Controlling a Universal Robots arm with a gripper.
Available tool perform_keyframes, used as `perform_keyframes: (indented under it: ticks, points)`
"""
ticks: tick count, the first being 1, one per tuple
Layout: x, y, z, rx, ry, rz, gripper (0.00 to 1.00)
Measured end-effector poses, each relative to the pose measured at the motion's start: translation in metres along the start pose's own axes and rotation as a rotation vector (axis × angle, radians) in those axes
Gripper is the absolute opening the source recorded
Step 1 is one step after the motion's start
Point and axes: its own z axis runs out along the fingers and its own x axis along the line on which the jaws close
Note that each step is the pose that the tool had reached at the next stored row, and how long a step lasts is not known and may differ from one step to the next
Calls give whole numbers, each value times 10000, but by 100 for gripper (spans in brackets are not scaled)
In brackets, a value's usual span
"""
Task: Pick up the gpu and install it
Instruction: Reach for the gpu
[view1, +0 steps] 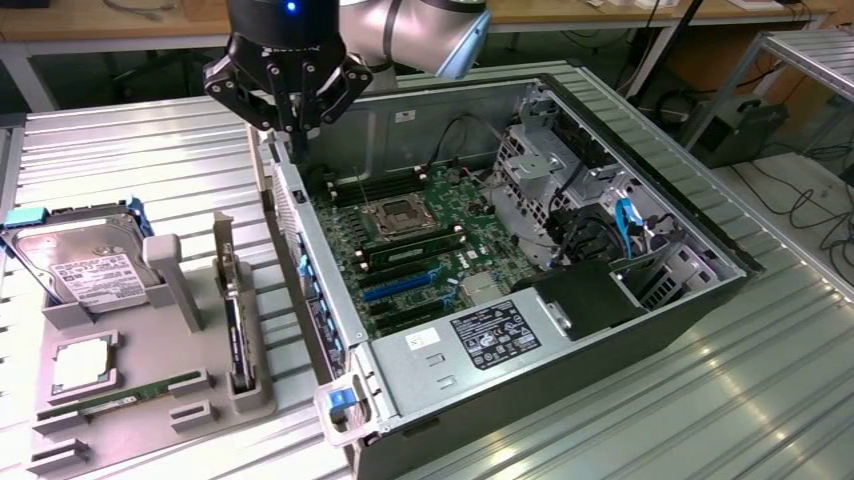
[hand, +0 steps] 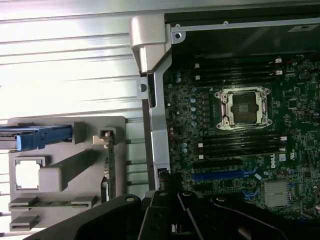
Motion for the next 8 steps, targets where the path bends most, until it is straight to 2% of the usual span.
perform_keyframes:
  ticks: [8]
  points:
    - [20, -2, 0, 0, 0, 0, 11]
